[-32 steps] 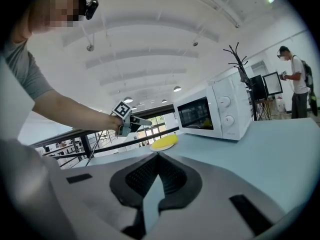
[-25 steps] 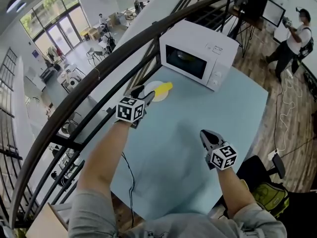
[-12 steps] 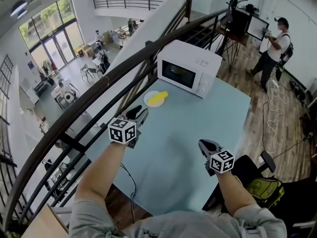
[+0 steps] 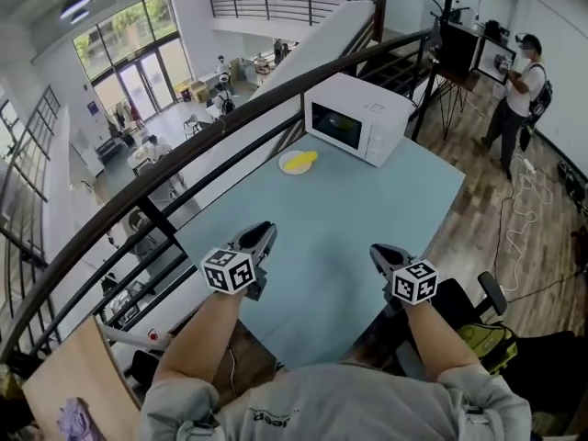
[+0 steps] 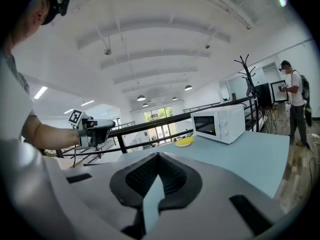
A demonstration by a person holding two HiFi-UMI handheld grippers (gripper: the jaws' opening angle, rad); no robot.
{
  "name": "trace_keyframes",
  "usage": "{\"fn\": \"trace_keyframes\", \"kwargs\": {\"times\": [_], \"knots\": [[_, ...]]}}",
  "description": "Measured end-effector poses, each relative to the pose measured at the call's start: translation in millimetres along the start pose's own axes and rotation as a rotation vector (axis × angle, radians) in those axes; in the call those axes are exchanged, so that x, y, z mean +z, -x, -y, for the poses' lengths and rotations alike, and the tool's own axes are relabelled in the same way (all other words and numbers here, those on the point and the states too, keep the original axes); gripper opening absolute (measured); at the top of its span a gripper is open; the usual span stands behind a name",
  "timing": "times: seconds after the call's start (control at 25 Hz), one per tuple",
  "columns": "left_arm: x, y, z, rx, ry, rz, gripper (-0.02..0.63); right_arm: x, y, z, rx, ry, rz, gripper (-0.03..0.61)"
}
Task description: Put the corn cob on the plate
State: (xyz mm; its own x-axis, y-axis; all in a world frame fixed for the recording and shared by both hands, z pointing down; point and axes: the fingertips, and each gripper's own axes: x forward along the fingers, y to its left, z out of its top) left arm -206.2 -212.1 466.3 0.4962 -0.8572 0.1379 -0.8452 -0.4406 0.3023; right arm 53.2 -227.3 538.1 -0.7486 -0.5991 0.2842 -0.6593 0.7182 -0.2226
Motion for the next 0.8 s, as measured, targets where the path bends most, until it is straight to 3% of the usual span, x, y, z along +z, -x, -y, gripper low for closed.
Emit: {"fn": "trace_keyframes", "kwargs": {"times": [0.28,0.56,0.8], "knots": [[-42,89,102,0.105,0.099,0.043,0.055,-5,74,-35,0.125,-0.002,-0.009,0.017],[-52,149,183,0.111,0.066,0.080,0.037,-10,126,-78,0.210,0.009,-0.017,0.017],[-53,190,200,0.080,0.014,0.080,0.026,-18,145,-124,0.237,-0.004,-0.017,0.017]]}}
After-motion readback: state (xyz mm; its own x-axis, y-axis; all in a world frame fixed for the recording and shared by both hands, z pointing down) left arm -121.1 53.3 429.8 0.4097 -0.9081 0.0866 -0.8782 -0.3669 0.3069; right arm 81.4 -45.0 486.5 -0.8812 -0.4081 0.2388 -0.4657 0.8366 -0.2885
